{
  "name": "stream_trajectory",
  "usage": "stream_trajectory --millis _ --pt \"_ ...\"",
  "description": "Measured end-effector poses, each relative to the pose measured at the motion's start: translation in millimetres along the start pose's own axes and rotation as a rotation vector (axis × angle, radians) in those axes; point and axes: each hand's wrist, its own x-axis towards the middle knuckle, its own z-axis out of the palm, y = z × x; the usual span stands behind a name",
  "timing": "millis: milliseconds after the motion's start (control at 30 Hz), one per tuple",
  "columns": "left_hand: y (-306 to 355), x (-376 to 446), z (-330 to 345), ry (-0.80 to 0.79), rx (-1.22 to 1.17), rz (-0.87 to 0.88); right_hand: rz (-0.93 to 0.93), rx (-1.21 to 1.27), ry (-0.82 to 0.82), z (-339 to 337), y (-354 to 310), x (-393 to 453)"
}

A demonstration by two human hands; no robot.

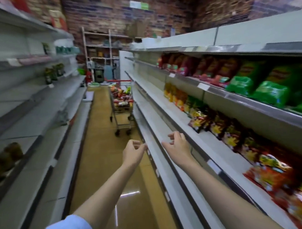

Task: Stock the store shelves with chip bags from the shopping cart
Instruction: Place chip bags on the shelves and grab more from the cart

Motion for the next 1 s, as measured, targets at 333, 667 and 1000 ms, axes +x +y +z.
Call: stream_trajectory --millis 333,667,1000 --pt "-50 163 -48 0.072 0.065 -0.049 0.042 0.131 -0.108 135 4 153" --pt "-75 399 -24 0.015 0.227 -0.110 0.183 0.277 -0.144 223 38 399" --pt "-86 616 -30 0.078 0.259 -0.101 0.139 0.202 -0.238 324 21 612"
